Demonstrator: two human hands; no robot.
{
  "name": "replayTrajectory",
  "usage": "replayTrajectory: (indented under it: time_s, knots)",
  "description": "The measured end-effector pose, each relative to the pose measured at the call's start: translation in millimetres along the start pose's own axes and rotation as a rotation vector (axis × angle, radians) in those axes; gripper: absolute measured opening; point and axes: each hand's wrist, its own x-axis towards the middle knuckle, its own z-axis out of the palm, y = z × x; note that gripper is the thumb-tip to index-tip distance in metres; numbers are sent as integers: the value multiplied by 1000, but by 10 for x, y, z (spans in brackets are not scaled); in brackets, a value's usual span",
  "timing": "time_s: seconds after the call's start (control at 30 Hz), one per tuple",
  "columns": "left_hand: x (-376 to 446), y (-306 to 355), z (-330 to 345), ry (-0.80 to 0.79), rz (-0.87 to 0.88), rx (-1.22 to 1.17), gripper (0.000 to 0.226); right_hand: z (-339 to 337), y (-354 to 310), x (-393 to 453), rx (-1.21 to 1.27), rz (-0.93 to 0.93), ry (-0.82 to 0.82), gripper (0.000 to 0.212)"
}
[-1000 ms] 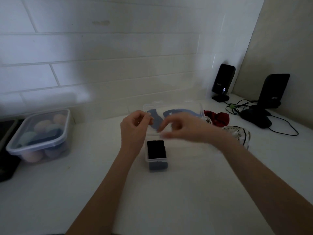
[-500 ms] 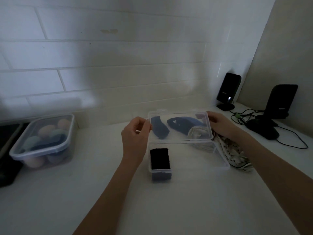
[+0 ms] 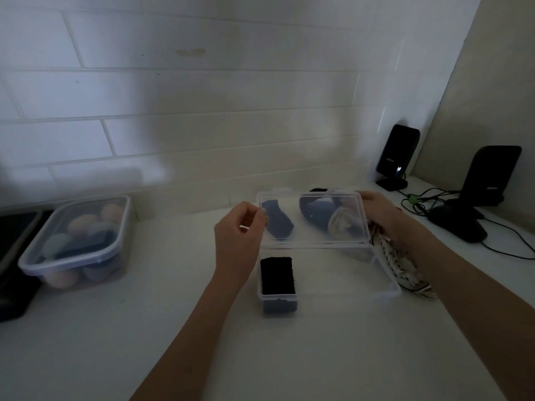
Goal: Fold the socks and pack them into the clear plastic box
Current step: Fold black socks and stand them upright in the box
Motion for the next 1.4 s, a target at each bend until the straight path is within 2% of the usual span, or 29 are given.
replayTrajectory:
  time_s: [0.13, 0.3, 0.43, 0.5, 0.57, 0.63, 0.7, 0.77, 0.9, 1.03, 1.13, 1.3, 1.4]
  knots:
    - [-5, 16, 17, -27, -18, -24, 20, -202, -142, 2, 244, 77, 151, 10]
    - [-29, 28, 28, -59, 14, 4, 19, -245, -382, -191, 150, -218, 271, 16]
    - [-24, 77, 10, -64, 62, 32, 17, -155, -650, -423, 147, -397, 291, 12]
    - [-11, 128, -1, -76, 105, 46, 14, -68, -789, -575, 235, -428, 246, 8]
    - [23, 220, 6, -148, 135, -5, 8, 73, -877, -730, 306, -426, 168, 13]
    - [94, 336, 51, -290, 116, -79, 43, 232, -907, -867, 364, -396, 60, 15]
    - [183, 455, 126, -452, 106, -138, 65, 356, -914, -975, 428, -337, -63, 19]
    - [252, 544, 208, -558, 61, -220, 60, 411, -915, -1045, 523, -285, -164, 26]
    - [317, 449, 309, -595, -28, -374, 50, 365, -867, -1089, 666, -264, -234, 48]
    - [332, 359, 290, -646, -56, -431, 30, 347, -826, -1073, 572, -334, -239, 49]
    - [311, 361, 241, -695, -147, -518, 26, 410, -875, -1023, 433, -370, -123, 46]
    - [215, 311, 232, -775, -202, -408, 59, 582, -902, -929, 273, -390, 40, 36]
    - [199, 304, 257, -742, -181, -387, 54, 619, -874, -901, 63, -453, 131, 33]
